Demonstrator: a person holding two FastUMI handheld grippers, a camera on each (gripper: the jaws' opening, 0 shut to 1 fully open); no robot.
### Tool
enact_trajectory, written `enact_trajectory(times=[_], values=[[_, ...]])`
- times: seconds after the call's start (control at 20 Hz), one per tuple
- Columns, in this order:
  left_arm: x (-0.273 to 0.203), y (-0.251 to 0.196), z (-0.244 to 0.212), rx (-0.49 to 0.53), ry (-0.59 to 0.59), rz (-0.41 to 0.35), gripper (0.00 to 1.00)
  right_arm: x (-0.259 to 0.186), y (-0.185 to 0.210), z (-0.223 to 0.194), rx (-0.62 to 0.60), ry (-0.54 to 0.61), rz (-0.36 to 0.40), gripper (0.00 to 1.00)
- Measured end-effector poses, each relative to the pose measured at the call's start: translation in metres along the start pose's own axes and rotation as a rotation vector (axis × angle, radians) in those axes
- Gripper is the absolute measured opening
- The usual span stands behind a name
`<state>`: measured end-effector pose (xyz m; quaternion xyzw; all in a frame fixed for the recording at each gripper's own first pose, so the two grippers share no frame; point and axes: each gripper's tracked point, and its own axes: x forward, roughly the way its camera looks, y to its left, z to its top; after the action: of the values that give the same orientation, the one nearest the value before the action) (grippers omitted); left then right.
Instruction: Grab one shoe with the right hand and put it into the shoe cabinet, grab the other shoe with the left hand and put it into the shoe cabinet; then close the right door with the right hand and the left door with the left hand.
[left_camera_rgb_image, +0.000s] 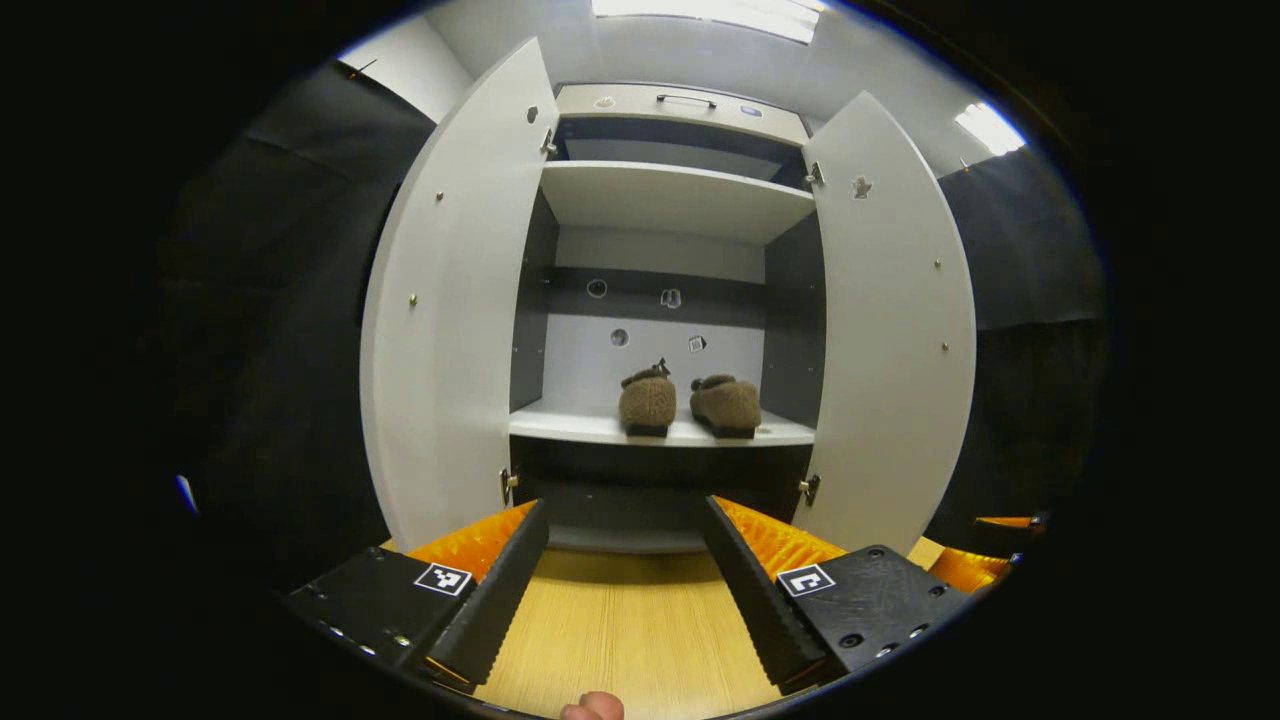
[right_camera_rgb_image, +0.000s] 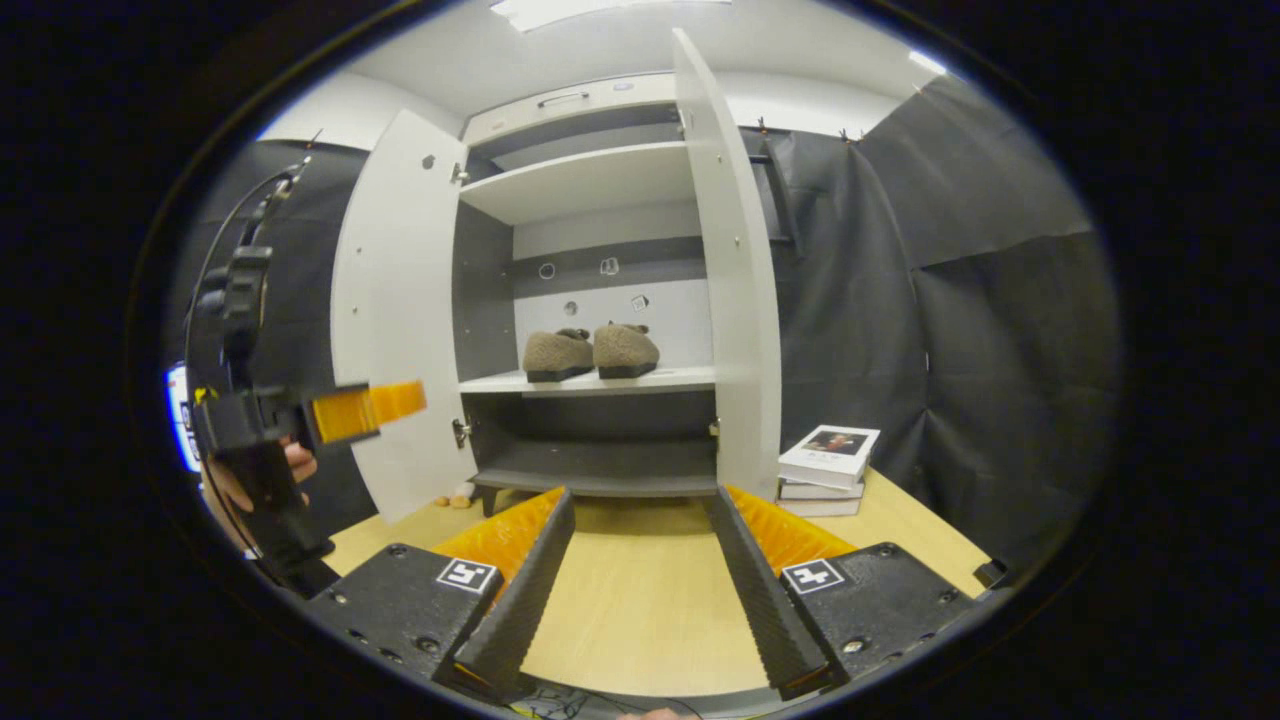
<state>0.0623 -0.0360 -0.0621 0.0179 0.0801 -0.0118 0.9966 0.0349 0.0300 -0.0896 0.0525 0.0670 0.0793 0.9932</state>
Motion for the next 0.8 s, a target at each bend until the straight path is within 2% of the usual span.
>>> enact_trajectory(times=[0.15,0.3,0.45,0.55,0.8], values=[[-0.022,0.001,-0.017,0.03,-0.006,0.039,0.95,-0.003,-0.003,-0.004,0.009,0.009,-0.009,0.9],[-0.036,-0.003,-0.027,0.045,-0.001,0.038,0.95,-0.009,-0.011,0.013,-0.001,-0.014,-0.031,0.92],[-0.046,-0.012,-0.034,-0.027,0.015,0.018,0.95,-0.013,-0.028,0.076,0.028,-0.11,-0.042,0.92],[-0.049,-0.018,-0.037,-0.031,0.021,0.003,0.95,-0.014,-0.055,0.127,0.013,-0.174,-0.064,0.93],[-0.053,-0.026,-0.034,0.013,0.004,-0.025,0.95,0.0,-0.143,0.215,-0.054,-0.275,-0.201,0.94]])
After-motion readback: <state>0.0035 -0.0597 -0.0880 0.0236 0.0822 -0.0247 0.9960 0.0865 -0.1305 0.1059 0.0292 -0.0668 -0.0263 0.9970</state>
